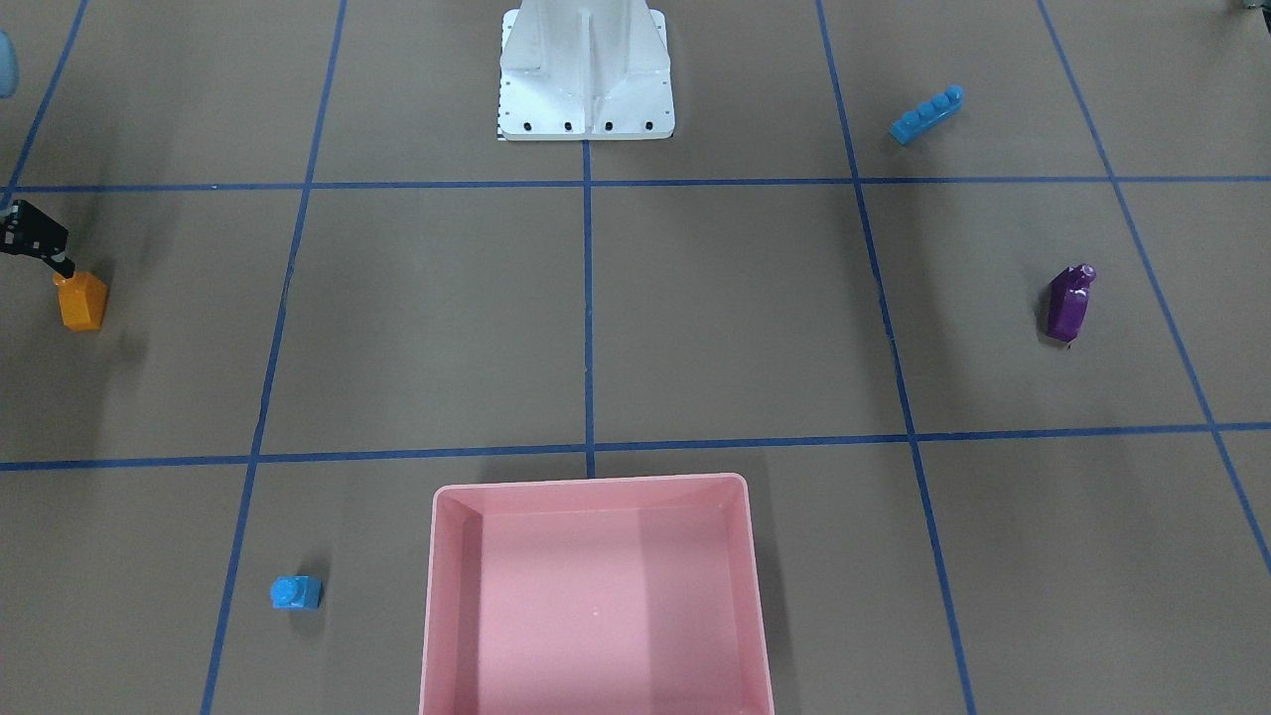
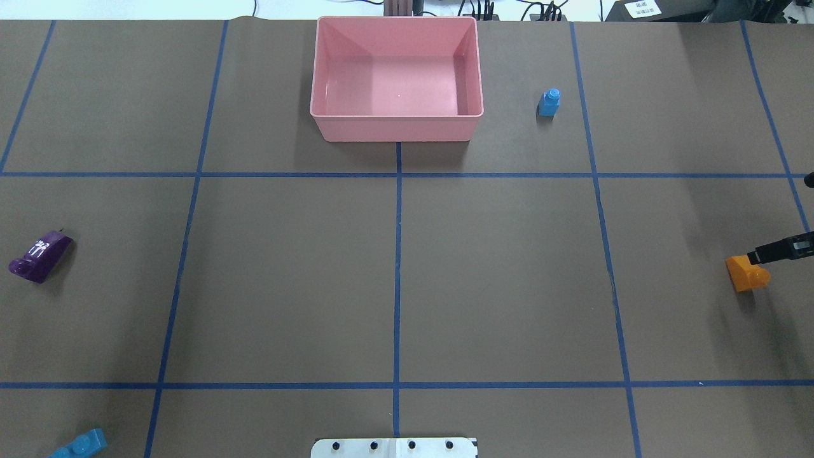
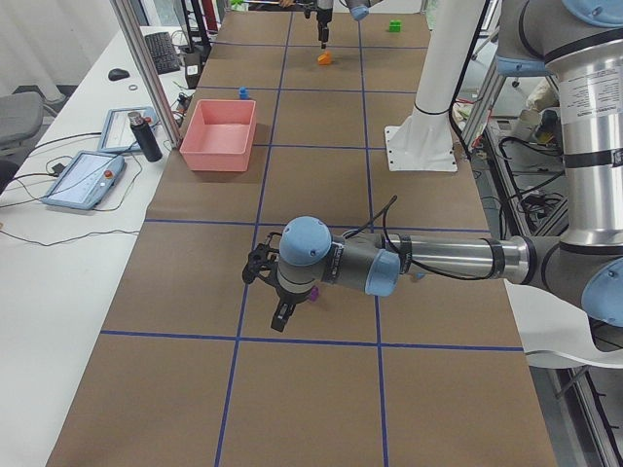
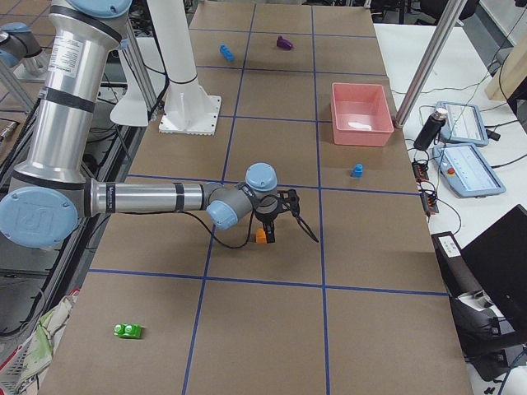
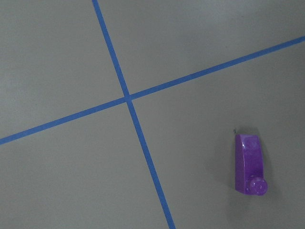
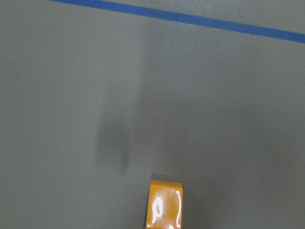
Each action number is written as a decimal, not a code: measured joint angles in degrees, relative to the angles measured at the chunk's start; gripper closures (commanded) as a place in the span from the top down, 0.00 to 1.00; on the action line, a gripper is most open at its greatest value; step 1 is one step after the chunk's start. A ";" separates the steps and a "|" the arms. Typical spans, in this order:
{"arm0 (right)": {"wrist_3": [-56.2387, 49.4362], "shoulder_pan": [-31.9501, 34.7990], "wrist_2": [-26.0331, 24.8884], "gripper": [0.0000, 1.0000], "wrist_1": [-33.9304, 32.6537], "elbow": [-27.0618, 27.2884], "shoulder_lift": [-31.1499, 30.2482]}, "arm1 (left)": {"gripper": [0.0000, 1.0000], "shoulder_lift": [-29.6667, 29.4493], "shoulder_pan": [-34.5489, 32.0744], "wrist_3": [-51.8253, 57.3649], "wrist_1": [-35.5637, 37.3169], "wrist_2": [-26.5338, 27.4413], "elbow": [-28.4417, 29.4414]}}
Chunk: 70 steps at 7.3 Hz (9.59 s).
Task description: Put all blocks into box
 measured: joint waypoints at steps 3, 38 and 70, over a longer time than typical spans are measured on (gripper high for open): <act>3.69 -4.56 -3.05 0.60 1.97 -2.54 0.21 | 1.00 0.06 0.00 0.07 0.00 0.00 0.06; 6.06 0.21 -0.33 1.00 -40.12 -13.98 56.16 | 1.00 -2.82 29.13 -16.44 -20.06 8.93 7.31; 14.20 -2.70 -7.93 0.93 -10.75 -47.01 60.74 | 1.00 -57.45 40.64 -58.73 9.72 21.04 19.25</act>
